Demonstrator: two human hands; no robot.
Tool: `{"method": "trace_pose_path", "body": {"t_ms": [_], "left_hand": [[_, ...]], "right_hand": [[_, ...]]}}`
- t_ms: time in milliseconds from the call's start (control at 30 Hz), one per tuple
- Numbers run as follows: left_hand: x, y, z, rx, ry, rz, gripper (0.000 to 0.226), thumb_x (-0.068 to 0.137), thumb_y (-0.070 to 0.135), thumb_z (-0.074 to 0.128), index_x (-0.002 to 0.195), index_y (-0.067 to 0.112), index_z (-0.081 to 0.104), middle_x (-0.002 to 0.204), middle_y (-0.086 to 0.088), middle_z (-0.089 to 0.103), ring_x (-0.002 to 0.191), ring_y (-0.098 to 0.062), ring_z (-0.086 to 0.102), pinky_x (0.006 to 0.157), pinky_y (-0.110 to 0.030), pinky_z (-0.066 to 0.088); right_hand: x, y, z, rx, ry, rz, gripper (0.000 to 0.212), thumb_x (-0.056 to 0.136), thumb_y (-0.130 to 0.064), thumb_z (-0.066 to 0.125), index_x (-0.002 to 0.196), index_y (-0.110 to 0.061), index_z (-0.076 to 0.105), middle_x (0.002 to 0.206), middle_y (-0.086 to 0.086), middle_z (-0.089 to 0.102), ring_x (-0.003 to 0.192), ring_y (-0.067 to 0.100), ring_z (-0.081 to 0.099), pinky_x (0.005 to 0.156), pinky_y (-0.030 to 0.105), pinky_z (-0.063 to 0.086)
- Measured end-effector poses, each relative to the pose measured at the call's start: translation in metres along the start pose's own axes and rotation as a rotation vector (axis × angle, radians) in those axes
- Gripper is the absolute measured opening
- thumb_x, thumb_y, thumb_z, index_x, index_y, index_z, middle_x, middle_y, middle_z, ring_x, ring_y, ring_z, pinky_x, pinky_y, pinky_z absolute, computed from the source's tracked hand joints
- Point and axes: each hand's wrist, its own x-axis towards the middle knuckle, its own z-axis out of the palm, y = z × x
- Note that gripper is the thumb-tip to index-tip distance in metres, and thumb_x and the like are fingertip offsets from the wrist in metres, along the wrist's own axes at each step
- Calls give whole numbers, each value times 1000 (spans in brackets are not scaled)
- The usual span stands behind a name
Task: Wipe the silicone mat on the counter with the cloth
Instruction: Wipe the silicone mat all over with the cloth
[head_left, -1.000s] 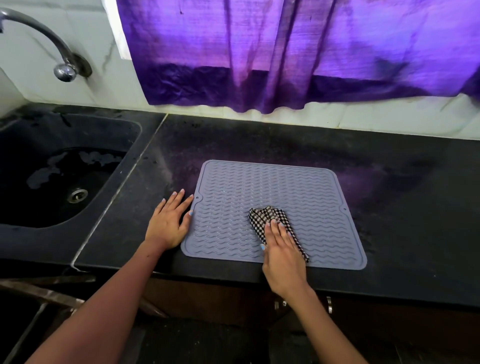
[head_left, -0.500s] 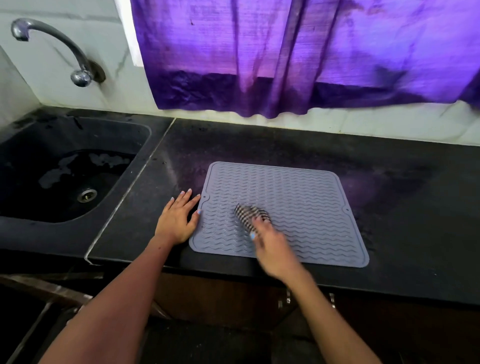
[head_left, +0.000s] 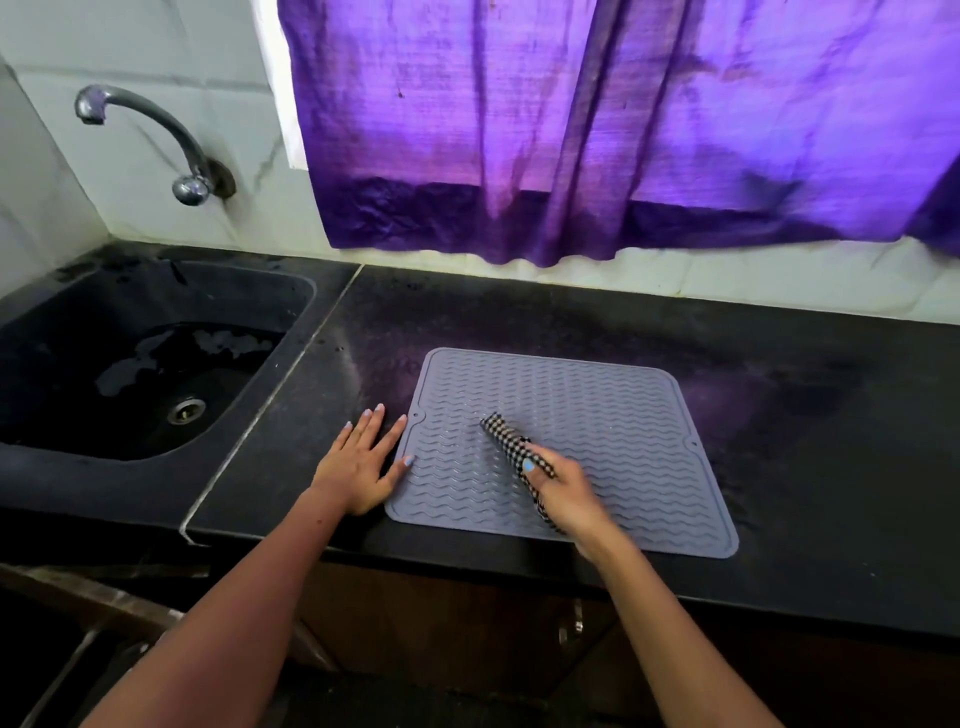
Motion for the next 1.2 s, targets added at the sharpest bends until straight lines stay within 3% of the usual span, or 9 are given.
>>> {"method": "trace_pose_path", "body": {"t_ms": [100, 233, 367, 500, 567, 667, 767, 1000, 1200], "left_hand": [[-1, -2, 4, -15, 63, 6, 107, 58, 80, -30, 147, 27, -2, 157, -4, -5, 145, -17, -7, 118, -35, -5], [-2, -5, 7, -47, 113, 17, 99, 64, 74, -32, 146, 29, 2, 158, -2, 1, 145, -14, -3, 117, -33, -4], [0, -5, 7, -26, 139, 6, 96, 64, 70, -33, 145, 31, 0, 157, 0, -1, 145, -14, -2, 117, -32, -4], [0, -6, 9, -30, 143, 0, 76, 78, 62, -12, 146, 32, 3, 158, -1, 1, 145, -13, -1, 116, -29, -6], [0, -6, 9, -49, 148, -3, 74, 80, 59, -7, 147, 32, 9, 158, -1, 4, 145, -12, 0, 116, -29, -4], [-1, -5, 8, -90, 161, 3, 75, 80, 60, -3, 147, 32, 16, 157, -1, 8, 145, -13, 4, 117, -29, -2], [-1, -5, 6, -130, 171, -6, 74, 81, 58, 0, 146, 31, 22, 157, -1, 11, 145, -13, 6, 116, -28, -1], [-4, -4, 5, -158, 199, -33, 74, 80, 52, 4, 144, 27, 30, 156, -7, 15, 145, -18, 10, 117, -34, 0], [-4, -4, 5, -156, 201, -41, 74, 80, 50, 2, 144, 25, 30, 156, -8, 16, 145, -20, 10, 117, -38, -1]], "right_hand": [[-3, -12, 8, -119, 166, -117, 44, 95, -11, 45, 138, -22, 43, 137, -1, 50, 127, 19, 45, 104, 29, 35], [-20, 0, 50, -484, 76, -323, 53, 95, -13, 41, 145, -27, 28, 150, -13, 25, 142, 9, 20, 117, 26, 11], [-20, 24, 72, -824, 24, -449, 55, 72, -27, 52, 126, -18, 58, 133, -2, 56, 122, 13, 54, 107, 28, 34], [-13, 12, 64, -877, 40, -496, 58, 75, -19, 63, 132, -21, 52, 138, -6, 50, 128, 12, 49, 105, 27, 37], [-5, 7, 55, -720, -25, -431, 49, 93, -16, 46, 140, -28, 39, 143, -7, 44, 132, 12, 41, 109, 28, 33], [14, -9, 35, -55, -126, -71, 30, 98, -18, 42, 123, -33, 49, 111, 1, 60, 97, 15, 56, 74, 19, 44], [27, -16, 22, 413, -12, 89, 32, 97, -10, 41, 128, -10, 52, 125, 7, 57, 113, 19, 53, 94, 26, 43], [-20, -8, 73, -706, -115, -524, 51, 93, -15, 43, 143, -24, 35, 149, -10, 25, 140, 10, 23, 117, 29, 10], [-23, 5, 86, -924, -85, -602, 53, 77, -22, 46, 129, -17, 55, 135, -1, 54, 126, 12, 51, 104, 34, 41]]}}
